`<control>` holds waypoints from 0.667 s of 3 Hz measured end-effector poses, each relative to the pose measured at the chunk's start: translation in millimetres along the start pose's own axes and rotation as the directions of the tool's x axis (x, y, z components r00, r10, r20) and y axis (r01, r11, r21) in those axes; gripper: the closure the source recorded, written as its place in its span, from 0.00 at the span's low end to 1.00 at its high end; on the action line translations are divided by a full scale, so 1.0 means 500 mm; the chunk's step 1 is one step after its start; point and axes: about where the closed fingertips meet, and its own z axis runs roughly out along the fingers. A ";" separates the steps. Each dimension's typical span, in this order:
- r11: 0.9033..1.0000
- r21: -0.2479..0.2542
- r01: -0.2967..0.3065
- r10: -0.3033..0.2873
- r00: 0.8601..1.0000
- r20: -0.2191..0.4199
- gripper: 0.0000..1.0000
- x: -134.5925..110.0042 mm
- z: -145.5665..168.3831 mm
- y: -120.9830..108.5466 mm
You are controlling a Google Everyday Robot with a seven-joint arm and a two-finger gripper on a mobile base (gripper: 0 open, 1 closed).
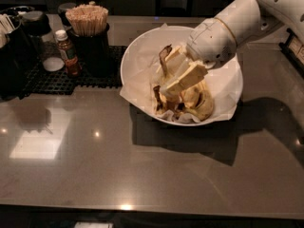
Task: Pick banana from white bowl
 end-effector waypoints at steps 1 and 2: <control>0.999 -0.023 0.046 -0.046 0.999 -0.019 1.00 -0.037 0.003 -0.014; 0.996 -0.028 0.089 -0.090 0.996 -0.030 1.00 -0.070 0.004 -0.027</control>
Offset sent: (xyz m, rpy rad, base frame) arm -0.0099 0.0204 0.0412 -0.0389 -0.0696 0.1703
